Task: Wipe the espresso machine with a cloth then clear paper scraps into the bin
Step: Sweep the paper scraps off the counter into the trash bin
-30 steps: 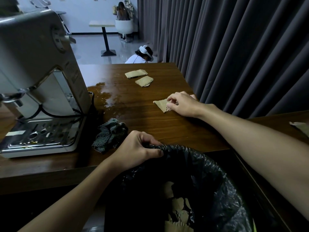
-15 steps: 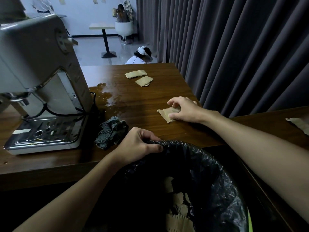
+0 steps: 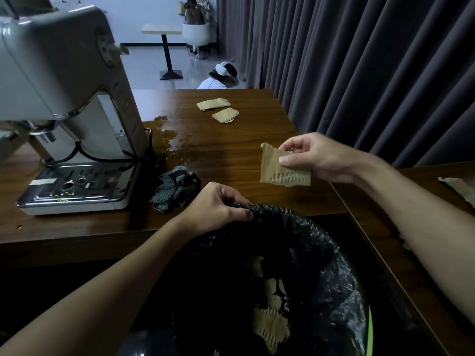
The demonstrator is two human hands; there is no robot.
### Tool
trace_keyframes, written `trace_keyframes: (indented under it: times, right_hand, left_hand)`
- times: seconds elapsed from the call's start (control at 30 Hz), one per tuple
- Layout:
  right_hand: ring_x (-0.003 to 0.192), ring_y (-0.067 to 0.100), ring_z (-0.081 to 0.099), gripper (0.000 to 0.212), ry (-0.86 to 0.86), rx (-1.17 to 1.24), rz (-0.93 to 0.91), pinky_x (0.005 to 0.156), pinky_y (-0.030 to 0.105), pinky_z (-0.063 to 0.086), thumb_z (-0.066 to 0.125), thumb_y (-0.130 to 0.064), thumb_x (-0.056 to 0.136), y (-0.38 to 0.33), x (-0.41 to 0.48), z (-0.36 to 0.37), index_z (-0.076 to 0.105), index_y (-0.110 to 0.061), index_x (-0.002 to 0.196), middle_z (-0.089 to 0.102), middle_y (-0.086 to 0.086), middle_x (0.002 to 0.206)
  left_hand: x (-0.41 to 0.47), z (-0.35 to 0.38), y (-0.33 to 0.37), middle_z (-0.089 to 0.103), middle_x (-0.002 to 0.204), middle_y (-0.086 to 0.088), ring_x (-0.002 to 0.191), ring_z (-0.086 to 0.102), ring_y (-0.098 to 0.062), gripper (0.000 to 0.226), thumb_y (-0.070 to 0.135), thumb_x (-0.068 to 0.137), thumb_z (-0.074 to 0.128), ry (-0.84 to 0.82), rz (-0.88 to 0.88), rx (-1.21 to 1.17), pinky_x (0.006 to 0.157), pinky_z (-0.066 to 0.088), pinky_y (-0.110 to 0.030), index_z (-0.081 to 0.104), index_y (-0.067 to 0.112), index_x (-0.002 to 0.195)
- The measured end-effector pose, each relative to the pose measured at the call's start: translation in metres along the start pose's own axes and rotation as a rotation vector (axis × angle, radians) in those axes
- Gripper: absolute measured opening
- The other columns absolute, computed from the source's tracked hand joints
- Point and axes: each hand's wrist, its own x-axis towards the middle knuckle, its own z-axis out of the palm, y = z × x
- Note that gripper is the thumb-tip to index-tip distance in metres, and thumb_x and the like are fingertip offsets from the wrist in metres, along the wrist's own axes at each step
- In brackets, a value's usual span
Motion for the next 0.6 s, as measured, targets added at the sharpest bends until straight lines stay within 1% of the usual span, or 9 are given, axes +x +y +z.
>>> trace_keyframes:
  times: [0.07, 0.1, 0.17, 0.3, 0.4, 0.47, 0.5, 0.53, 0.6]
  right_hand:
    - [0.103, 0.021, 0.068, 0.034, -0.196, -0.087, 0.018, 0.076, 0.024, 0.055, 0.070, -0.019, 0.086, -0.004, -0.004, 0.003, 0.065, -0.009, 0.119, 0.070, 0.008, 0.111]
    - [0.105, 0.019, 0.067, 0.032, -0.257, -0.143, 0.028, 0.077, 0.023, 0.055, 0.068, -0.020, 0.087, -0.005, -0.004, 0.005, 0.067, -0.011, 0.118, 0.070, 0.006, 0.112]
    - [0.110, 0.022, 0.064, 0.031, -0.352, -0.173, 0.059, 0.081, 0.026, 0.054, 0.063, -0.020, 0.091, -0.006, 0.001, 0.006, 0.066, -0.010, 0.121, 0.068, 0.010, 0.117]
    - [0.113, 0.028, 0.062, 0.038, -0.709, -0.270, 0.148, 0.088, 0.028, 0.053, 0.060, -0.013, 0.093, -0.008, 0.015, 0.013, 0.058, -0.005, 0.130, 0.064, 0.015, 0.122]
    - [0.116, 0.033, 0.059, 0.040, -0.861, -0.325, 0.121, 0.092, 0.034, 0.052, 0.060, -0.012, 0.094, -0.005, 0.025, 0.018, 0.055, -0.002, 0.133, 0.061, 0.023, 0.126]
    - [0.113, 0.031, 0.060, 0.038, -0.863, -0.329, 0.107, 0.089, 0.032, 0.053, 0.059, -0.014, 0.096, -0.007, 0.028, 0.020, 0.057, -0.002, 0.131, 0.061, 0.022, 0.125]
    - [0.109, 0.029, 0.061, 0.035, -0.814, -0.317, 0.103, 0.086, 0.030, 0.054, 0.058, -0.016, 0.096, -0.009, 0.029, 0.020, 0.059, -0.003, 0.129, 0.063, 0.021, 0.122]
    - [0.104, 0.026, 0.063, 0.033, -0.732, -0.298, 0.095, 0.082, 0.027, 0.054, 0.059, -0.018, 0.096, -0.011, 0.030, 0.020, 0.061, -0.004, 0.126, 0.065, 0.018, 0.118]
    - [0.093, 0.021, 0.063, 0.031, -0.484, -0.247, 0.058, 0.075, 0.025, 0.054, 0.063, -0.023, 0.092, -0.012, 0.036, 0.021, 0.065, -0.006, 0.118, 0.067, 0.012, 0.108]
  left_hand:
    - [0.001, 0.000, -0.001, 0.079, 0.082, -0.001, 0.071, 0.072, -0.011, 0.015, 0.008, 0.076, 0.085, 0.000, 0.005, -0.001, 0.066, 0.056, -0.021, 0.081, 0.022, 0.077]
    - [0.001, 0.001, -0.001, 0.079, 0.082, 0.000, 0.070, 0.072, -0.010, 0.015, 0.009, 0.076, 0.086, -0.001, 0.010, 0.000, 0.066, 0.055, -0.021, 0.082, 0.023, 0.077]
    - [0.001, 0.001, -0.001, 0.078, 0.080, 0.002, 0.069, 0.070, -0.007, 0.018, 0.010, 0.076, 0.086, 0.002, 0.020, -0.005, 0.065, 0.054, -0.020, 0.082, 0.027, 0.075]
    - [0.002, 0.001, -0.003, 0.078, 0.078, 0.003, 0.069, 0.069, -0.009, 0.015, 0.015, 0.077, 0.086, 0.005, 0.018, -0.013, 0.065, 0.054, -0.022, 0.081, 0.029, 0.074]
    - [0.002, 0.000, -0.003, 0.078, 0.082, 0.002, 0.071, 0.071, -0.007, 0.014, 0.015, 0.076, 0.085, -0.008, 0.025, -0.011, 0.065, 0.054, -0.019, 0.082, 0.028, 0.079]
    - [0.002, -0.001, -0.003, 0.079, 0.082, 0.001, 0.071, 0.071, -0.007, 0.015, 0.015, 0.076, 0.085, -0.015, 0.026, -0.016, 0.065, 0.054, -0.018, 0.082, 0.029, 0.080]
    - [0.002, -0.001, -0.003, 0.079, 0.083, 0.001, 0.071, 0.071, -0.007, 0.016, 0.014, 0.077, 0.085, -0.016, 0.026, -0.016, 0.065, 0.054, -0.018, 0.082, 0.029, 0.080]
    - [0.001, -0.001, -0.003, 0.079, 0.083, 0.002, 0.071, 0.071, -0.007, 0.016, 0.014, 0.077, 0.085, -0.017, 0.026, -0.015, 0.065, 0.054, -0.017, 0.082, 0.030, 0.081]
    - [0.001, -0.001, -0.003, 0.079, 0.083, 0.004, 0.071, 0.072, -0.006, 0.018, 0.015, 0.077, 0.086, -0.014, 0.031, -0.004, 0.065, 0.053, -0.016, 0.082, 0.032, 0.080]
